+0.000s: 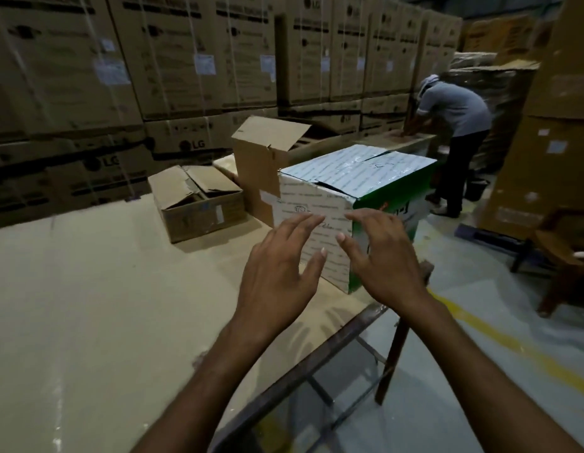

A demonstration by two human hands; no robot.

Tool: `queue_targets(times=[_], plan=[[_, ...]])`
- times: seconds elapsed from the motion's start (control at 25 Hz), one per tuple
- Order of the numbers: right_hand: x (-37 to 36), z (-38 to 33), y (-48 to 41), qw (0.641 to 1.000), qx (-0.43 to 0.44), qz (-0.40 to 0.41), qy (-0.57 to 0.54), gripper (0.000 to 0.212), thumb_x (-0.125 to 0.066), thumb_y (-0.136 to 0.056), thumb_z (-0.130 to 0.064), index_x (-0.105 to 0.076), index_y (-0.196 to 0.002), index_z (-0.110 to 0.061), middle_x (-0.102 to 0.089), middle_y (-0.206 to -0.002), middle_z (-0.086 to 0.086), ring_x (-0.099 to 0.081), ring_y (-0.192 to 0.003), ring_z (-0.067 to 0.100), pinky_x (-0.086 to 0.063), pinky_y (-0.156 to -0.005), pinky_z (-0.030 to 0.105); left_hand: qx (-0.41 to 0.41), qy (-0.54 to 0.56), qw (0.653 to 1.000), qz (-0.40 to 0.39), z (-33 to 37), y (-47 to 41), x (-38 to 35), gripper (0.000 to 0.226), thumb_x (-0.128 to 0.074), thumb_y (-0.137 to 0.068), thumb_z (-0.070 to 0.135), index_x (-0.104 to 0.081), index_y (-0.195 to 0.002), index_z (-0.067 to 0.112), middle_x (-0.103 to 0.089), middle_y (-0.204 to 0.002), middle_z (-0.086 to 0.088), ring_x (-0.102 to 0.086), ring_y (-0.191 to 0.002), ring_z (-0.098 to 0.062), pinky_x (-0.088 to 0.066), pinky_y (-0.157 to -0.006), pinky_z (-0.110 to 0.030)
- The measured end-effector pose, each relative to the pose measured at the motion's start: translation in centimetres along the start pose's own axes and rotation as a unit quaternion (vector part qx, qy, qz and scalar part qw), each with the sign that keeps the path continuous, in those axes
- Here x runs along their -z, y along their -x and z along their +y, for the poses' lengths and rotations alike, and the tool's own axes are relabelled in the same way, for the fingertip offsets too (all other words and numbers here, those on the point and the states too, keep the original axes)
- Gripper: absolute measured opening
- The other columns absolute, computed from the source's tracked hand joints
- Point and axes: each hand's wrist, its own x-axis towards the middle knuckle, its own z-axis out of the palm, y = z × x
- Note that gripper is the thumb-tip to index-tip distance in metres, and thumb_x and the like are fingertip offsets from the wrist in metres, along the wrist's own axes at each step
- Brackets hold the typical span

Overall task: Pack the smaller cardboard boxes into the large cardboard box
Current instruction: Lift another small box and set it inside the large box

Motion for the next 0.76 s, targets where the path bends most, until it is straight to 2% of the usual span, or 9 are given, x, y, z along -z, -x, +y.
queue_targets(times=[0.08,0.16,0.24,0.36,0.52,0.64,0.76], plan=[[-1.3,4.7,-3.3,0.999,0.021,-0.031,-0.001,0.044,-0.05,-0.102,-0.047,-0.054,-0.14,-0.024,-0.056,-0.14,0.0,-0.042,-0.129,0.017,-0.043,-0.105,0.042,0.055,0.04,0.998,-0.007,0.7,-2.8,-4.8,0.047,-0.055,-0.102,0.04,-0.044,-0.148,0.038,-0.045,-0.152,0.017,-0.043,-0.133,-0.002,-0.042,-0.099,-0.026],[-2.1,8.5,-6.5,0.998,0.027,-0.062,0.001,0.047,-0.045,-0.105,-0.045,-0.048,-0.147,-0.025,-0.049,-0.149,0.0,-0.036,-0.137,0.017,-0.039,-0.108,0.044,0.125,0.1,0.987,-0.031,1.4,-6.0,-8.7,0.049,-0.053,-0.104,0.038,-0.04,-0.151,0.039,-0.04,-0.156,0.015,-0.041,-0.138,-0.006,-0.049,-0.104,-0.036],[-3.1,12.1,-9.9,0.993,0.03,-0.109,0.021,0.05,-0.04,-0.108,-0.043,-0.04,-0.154,-0.025,-0.04,-0.16,-0.001,-0.029,-0.146,0.018,-0.033,-0.113,0.047,0.159,0.109,0.98,-0.042,1.8,-9.6,-12.4,0.054,-0.048,-0.106,0.038,-0.03,-0.157,0.039,-0.03,-0.164,0.013,-0.032,-0.147,-0.012,-0.043,-0.112,-0.048],[-4.5,16.0,-12.7,0.979,0.066,-0.187,0.048,0.055,-0.034,-0.109,-0.043,-0.026,-0.161,-0.025,-0.023,-0.169,-0.001,-0.015,-0.155,0.02,-0.027,-0.117,0.051,0.178,0.057,0.98,-0.065,1.9,-13.7,-16.7,0.056,-0.037,-0.109,0.043,-0.019,-0.161,0.037,-0.012,-0.17,0.011,-0.015,-0.155,-0.016,-0.026,-0.122,-0.051],[-4.8,18.1,-12.5,0.975,0.08,-0.206,0.006,0.059,-0.035,-0.109,-0.043,-0.017,-0.164,-0.029,-0.009,-0.172,-0.008,-0.001,-0.157,0.013,-0.025,-0.119,0.052,0.192,0.034,0.978,-0.08,2.5,-14.0,-19.8,0.052,-0.034,-0.11,0.04,-0.024,-0.161,0.033,-0.012,-0.169,0.014,-0.021,-0.154,-0.014,-0.034,-0.118,-0.047],[-4.5,17.3,-12.2,0.977,0.069,-0.202,0.005,0.059,-0.032,-0.109,-0.046,-0.019,-0.164,-0.028,-0.011,-0.172,-0.007,-0.001,-0.158,0.014,-0.022,-0.121,0.053,0.195,0.06,0.977,-0.061,2.4,-13.3,-19.7,0.052,-0.04,-0.11,0.029,-0.028,-0.16,0.033,-0.015,-0.168,0.016,-0.025,-0.152,-0.011,-0.035,-0.119,-0.039],[-4.4,16.4,-12.5,0.981,0.051,-0.189,0.002,0.056,-0.026,-0.109,-0.049,-0.034,-0.16,-0.026,-0.026,-0.168,-0.004,-0.014,-0.156,0.018,-0.02,-0.121,0.051,0.216,0.051,0.973,-0.067,2.4,-13.6,-18.8,0.051,-0.044,-0.108,0.022,-0.037,-0.156,0.036,-0.025,-0.166,0.014,-0.038,-0.147,-0.019,-0.041,-0.114,-0.044]])
